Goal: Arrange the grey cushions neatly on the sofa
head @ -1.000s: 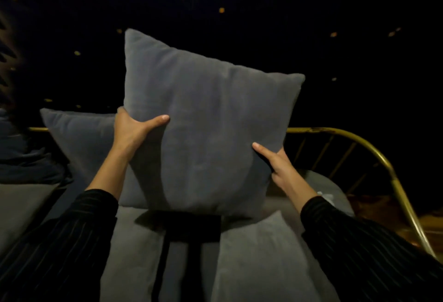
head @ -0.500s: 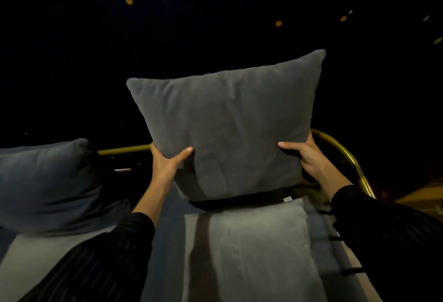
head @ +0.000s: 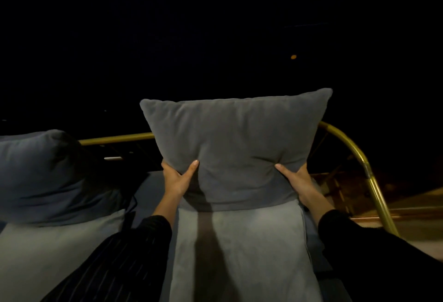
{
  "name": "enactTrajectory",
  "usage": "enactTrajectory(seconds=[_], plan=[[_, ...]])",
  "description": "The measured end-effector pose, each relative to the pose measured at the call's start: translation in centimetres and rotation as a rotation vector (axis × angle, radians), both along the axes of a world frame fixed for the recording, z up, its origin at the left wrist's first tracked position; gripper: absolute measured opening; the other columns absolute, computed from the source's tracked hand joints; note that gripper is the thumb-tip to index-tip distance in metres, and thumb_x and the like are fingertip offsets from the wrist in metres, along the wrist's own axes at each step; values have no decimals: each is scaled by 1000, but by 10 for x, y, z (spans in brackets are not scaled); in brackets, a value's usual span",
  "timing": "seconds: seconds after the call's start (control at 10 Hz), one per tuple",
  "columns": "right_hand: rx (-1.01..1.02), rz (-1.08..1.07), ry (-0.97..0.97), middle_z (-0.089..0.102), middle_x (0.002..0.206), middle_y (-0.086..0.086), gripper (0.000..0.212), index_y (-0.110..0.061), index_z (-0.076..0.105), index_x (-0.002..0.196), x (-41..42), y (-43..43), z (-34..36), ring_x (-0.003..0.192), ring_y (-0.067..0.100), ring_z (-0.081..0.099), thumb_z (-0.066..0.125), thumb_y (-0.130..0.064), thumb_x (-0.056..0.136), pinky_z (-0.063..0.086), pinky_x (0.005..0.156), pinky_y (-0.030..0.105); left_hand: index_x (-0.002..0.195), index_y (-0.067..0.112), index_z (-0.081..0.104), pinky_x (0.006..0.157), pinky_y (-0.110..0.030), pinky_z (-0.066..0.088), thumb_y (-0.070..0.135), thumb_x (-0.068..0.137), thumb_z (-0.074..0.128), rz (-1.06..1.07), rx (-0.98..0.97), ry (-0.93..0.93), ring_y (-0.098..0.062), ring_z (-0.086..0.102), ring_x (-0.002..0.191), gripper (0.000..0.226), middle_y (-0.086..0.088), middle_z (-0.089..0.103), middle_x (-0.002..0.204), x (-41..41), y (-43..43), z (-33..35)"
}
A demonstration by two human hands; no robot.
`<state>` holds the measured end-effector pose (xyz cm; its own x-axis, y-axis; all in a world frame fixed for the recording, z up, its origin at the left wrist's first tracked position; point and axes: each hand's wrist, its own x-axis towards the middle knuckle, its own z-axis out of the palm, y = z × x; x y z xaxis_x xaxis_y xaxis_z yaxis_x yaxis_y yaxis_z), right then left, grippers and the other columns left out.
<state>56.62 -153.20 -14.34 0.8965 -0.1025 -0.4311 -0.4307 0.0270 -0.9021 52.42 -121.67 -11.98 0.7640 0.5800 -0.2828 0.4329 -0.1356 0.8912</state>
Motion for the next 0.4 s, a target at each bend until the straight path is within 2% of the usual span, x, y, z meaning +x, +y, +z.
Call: enactTrajectory(seconds=[0.1, 0.2, 0.3, 0.4], plan=[[-100, -17, -20, 39, 153, 7, 81, -16, 25, 151, -14, 12, -4, 139, 26, 40, 71, -26, 85, 33, 116, 45, 147, 4, 28, 112, -47, 40, 30, 83, 77, 58, 91, 25, -38, 43, 136, 85, -19, 40, 149, -10, -16, 0], [-229, -12, -23, 44, 148, 13, 75, -10, 32, 147, -32, 16, -10, 136, 32, 43, 71, -24, 85, 36, 113, 48, 144, -3, 35, 110, -47, 40, 29, 86, 74, 64, 125, 112, -41, 44, 134, 77, -25, 42, 145, -33, -40, 5], [-331, 141, 62, 38, 153, 16, 81, -8, 24, 151, -55, 14, 0, 139, 34, 39, 70, -17, 86, 33, 114, 44, 135, -5, 46, 106, -37, 40, 26, 87, 74, -202, 91, 225, -35, 52, 131, 64, -22, 54, 140, -69, -72, 6], [-376, 253, 191, 42, 150, 17, 68, -4, 35, 148, -76, 10, 26, 137, 33, 42, 66, -22, 90, 35, 109, 35, 141, -2, 41, 109, -38, 39, 34, 88, 71, -518, 85, 324, -36, 48, 135, 71, -23, 50, 144, -93, -98, 9]])
